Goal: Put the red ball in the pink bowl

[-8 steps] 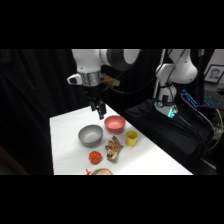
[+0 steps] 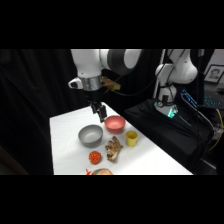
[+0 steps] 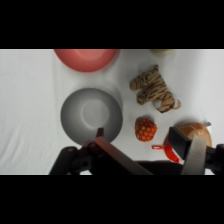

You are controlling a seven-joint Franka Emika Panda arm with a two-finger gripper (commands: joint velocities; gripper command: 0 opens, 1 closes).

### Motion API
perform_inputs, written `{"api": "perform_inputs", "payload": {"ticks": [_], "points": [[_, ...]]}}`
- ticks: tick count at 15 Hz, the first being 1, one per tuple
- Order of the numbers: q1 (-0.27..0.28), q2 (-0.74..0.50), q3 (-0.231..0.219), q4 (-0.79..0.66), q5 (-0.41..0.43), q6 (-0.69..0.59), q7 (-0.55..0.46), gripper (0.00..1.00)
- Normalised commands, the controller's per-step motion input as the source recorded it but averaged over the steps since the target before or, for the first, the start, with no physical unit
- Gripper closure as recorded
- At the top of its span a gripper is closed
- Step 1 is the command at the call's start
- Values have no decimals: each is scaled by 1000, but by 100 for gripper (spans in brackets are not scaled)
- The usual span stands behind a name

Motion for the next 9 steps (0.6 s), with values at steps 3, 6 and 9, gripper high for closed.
{"api": "perform_inputs", "payload": {"ticks": [3,6,9], "points": [[32,187,38,199,76,117,159,0],[50,216,29,240,80,118,157,0],[55,213,15,268,91,99,149,0]]}}
